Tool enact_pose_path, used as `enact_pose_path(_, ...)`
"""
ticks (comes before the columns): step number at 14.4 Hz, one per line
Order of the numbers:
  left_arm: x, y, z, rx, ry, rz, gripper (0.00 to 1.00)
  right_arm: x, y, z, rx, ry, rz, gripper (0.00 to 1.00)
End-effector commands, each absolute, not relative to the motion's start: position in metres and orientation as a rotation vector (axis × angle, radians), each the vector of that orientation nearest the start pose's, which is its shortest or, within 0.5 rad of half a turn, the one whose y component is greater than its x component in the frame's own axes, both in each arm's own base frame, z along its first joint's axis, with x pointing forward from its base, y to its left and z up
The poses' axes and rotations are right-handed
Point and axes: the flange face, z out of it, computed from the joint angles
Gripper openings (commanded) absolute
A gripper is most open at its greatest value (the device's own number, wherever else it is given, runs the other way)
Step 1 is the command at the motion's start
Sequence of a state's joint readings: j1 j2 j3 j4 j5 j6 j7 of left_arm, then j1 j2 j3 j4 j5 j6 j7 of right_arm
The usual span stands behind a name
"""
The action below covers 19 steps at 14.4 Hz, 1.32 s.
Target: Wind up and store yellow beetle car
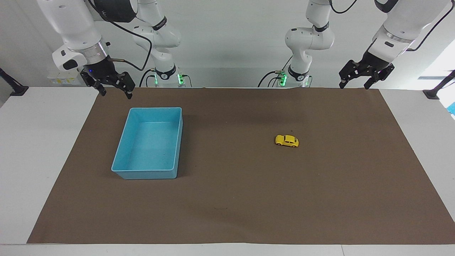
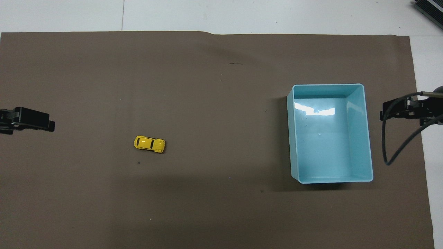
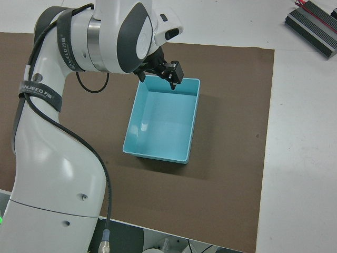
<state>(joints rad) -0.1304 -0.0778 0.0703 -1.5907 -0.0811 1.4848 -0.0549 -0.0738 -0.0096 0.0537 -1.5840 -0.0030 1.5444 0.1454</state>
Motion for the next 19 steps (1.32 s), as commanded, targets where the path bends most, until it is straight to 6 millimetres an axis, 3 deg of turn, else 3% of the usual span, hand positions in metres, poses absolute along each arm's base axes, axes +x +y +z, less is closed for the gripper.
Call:
enact_pose_path(1,0.5134,-0.0376,0.6497,-3.219,0.040,0.039,1.00,0.5461,-0.0115,0.6220,-3.119,0.257,0.025,1.00)
enact_pose_path(8,0.5142,-0.0299,0.6583,-3.222,0.004,-0.001,1.00,0.5461,-0.0115,0.6220,-3.119,0.257,0.025,1.00)
enact_pose_path(15,0.5146,-0.0289,0.6543,-3.221,-0.005,0.009,1.00,0.5461,-0.0115,0.6220,-3.119,0.257,0.025,1.00)
enact_pose_path(19,0.5190,-0.0290,0.6522,-3.215,-0.209,-0.013,1.00,0.5461,-0.0115,0.6220,-3.119,0.257,0.025,1.00)
